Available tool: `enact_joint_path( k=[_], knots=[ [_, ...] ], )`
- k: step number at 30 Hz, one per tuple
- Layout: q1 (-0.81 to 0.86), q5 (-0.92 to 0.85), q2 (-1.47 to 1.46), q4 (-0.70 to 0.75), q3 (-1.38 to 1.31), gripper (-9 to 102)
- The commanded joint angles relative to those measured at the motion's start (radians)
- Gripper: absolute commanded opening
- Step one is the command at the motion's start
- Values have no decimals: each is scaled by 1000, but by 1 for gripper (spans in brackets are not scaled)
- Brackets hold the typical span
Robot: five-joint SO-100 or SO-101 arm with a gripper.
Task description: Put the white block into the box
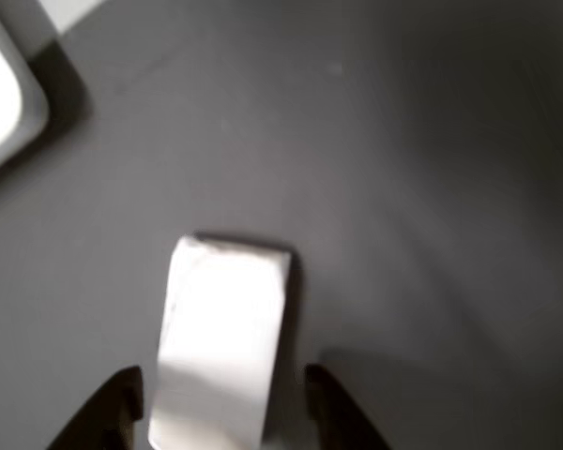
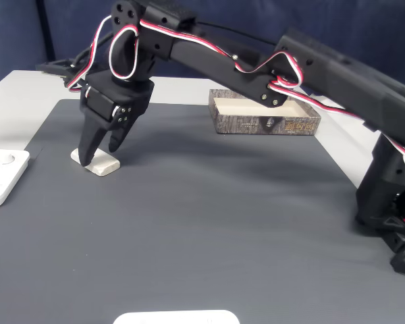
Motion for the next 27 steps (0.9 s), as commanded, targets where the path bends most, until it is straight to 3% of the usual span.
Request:
enact_joint_path(
  k=[1, 27],
  knots=[
    [3, -9, 15, -34, -15, 26],
    [-25, -20, -31, -92, -41, 29]
  ],
)
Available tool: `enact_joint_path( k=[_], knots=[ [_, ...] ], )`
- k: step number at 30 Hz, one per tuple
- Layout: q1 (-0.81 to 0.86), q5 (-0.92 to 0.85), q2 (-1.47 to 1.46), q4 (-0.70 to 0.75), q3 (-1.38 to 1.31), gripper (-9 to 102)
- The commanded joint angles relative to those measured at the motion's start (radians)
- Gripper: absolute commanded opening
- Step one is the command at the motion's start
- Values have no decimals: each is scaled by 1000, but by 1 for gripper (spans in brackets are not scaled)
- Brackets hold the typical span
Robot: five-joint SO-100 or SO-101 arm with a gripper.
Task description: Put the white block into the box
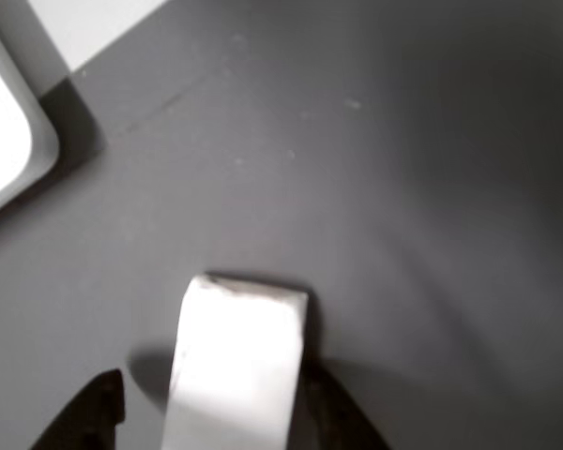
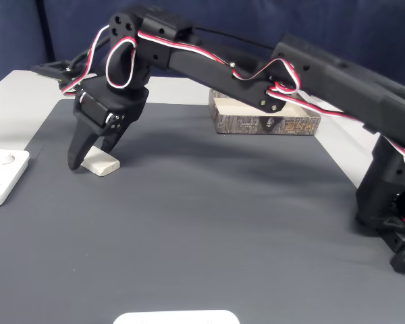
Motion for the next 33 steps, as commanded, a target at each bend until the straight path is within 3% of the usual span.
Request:
enact_joint_path(
  k=[1, 26, 33],
  knots=[
    [-17, -11, 11, -15, -40, 28],
    [-25, -38, 14, 37, -37, 17],
    [-28, -46, 14, 66, -37, 8]
  ],
)
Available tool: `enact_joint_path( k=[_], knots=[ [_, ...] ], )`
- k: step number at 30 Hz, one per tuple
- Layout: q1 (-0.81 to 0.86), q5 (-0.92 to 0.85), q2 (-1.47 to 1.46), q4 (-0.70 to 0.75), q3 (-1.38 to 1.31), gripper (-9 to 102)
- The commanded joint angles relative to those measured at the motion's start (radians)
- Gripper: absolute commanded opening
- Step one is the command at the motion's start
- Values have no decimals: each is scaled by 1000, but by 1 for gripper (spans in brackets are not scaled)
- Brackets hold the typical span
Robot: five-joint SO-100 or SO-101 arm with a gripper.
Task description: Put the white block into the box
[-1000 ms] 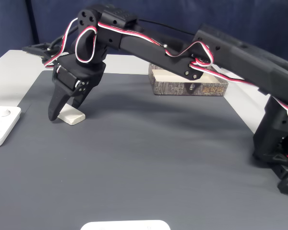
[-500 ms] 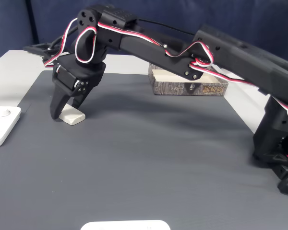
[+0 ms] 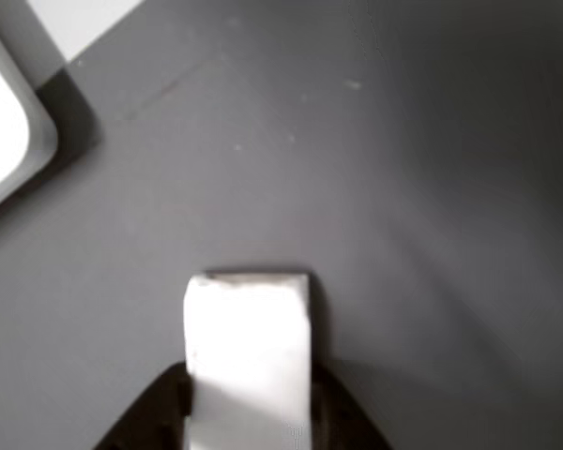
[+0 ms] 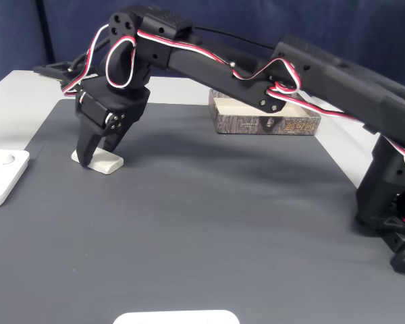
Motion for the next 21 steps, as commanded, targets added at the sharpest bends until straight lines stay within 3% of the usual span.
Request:
enact_joint_path(
  k=[1, 7, 15, 21],
  knots=[
    [-21, -14, 15, 32, -35, 6],
    [-20, -35, 17, 44, -43, -2],
    [-17, -46, 34, 46, -40, -2],
    [8, 17, 207, 46, 98, -2]
  ],
)
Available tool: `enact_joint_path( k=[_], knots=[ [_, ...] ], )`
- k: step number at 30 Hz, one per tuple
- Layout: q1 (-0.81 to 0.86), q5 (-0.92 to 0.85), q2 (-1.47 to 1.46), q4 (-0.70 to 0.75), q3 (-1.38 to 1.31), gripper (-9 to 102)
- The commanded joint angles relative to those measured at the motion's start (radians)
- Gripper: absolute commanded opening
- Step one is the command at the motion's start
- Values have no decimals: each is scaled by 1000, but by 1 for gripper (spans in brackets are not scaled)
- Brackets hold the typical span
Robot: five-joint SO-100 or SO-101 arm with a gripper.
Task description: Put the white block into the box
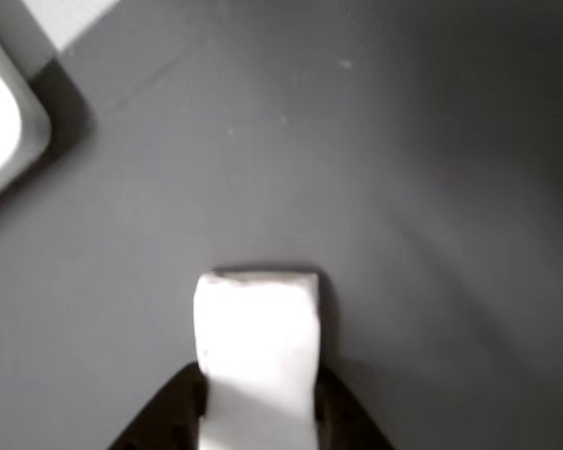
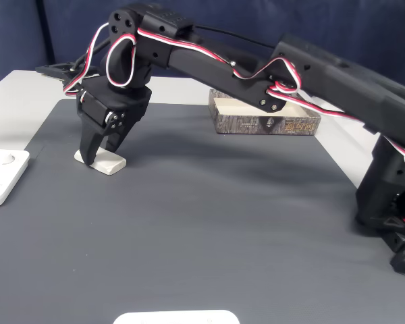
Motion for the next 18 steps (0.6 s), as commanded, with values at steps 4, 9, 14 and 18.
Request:
enact_joint_path(
  k=[4, 9, 14, 18],
  knots=[
    [40, 58, 322, 25, 196, -2],
    [77, 114, 479, 37, 347, -2],
    [117, 158, 641, 38, 529, -2],
    [160, 186, 749, 37, 666, -2]
  ],
)
